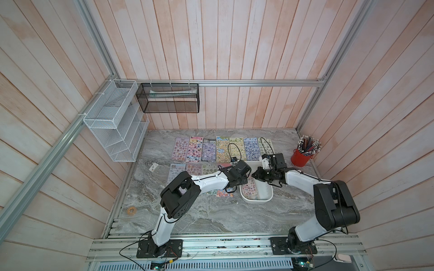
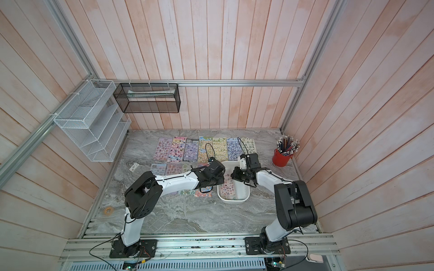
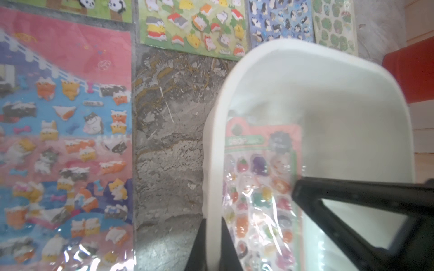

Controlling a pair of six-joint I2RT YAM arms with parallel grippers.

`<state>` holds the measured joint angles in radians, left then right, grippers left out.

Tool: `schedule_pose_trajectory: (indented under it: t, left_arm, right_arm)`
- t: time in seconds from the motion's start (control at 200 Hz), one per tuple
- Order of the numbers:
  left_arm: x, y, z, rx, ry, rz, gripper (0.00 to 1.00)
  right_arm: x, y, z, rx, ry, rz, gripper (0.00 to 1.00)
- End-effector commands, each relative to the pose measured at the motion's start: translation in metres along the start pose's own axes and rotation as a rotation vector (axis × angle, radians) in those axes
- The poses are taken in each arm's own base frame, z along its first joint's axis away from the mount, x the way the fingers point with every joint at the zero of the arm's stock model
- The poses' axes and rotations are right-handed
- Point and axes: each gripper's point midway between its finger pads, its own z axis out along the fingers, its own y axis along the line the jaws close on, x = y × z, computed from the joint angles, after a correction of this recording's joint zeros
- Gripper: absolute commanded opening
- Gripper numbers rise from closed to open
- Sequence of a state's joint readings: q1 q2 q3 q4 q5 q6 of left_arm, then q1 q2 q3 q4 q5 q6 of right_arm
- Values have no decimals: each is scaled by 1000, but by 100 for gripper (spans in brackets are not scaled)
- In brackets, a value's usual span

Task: Take the stickers out of the storage box
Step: Pick up the sticker from the storage box, then place the sticker at the center of the board.

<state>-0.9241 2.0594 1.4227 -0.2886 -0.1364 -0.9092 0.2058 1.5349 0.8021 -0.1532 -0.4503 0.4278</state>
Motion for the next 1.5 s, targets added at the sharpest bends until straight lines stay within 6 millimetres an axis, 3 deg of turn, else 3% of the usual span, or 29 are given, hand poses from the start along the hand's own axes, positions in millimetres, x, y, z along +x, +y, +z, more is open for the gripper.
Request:
schedule_pose_trajectory:
  t: [0.0,0.31,0.52,0.655,0.79,0.955,1.15,1.31,1.495]
  left_arm:
    - [-18,7,-17,-24,-47,0,0]
    - [-45,13,-47,-37,-127,12,0]
    - [-77,23,-92,-49,-228,33,0]
    - [-93,42,-122,-89,-281,61,0]
    - [-102,69,-150,-107,-294,81,0]
    - [-112,109,-198,-91,-358,43,0]
    - [-119,151,-254,-131,-437,13,0]
    - [-117,172,-282,-147,-475,-4,0]
    - [-110,191,-298,-161,-486,-27,0]
  right_arm:
    - [-18,11,-29,-3,-56,2,0]
    - [-63,61,-110,-67,-247,-46,0]
    - [-85,83,-167,-119,-366,-64,0]
    - [-96,95,-204,-179,-434,-66,0]
    - [-95,106,-215,-248,-423,-69,0]
    - [-88,93,-196,-233,-361,-46,0]
    - [-71,63,-149,-200,-272,10,0]
    - [-47,50,-100,-192,-172,45,0]
    - [-27,35,-54,-188,-86,83,0]
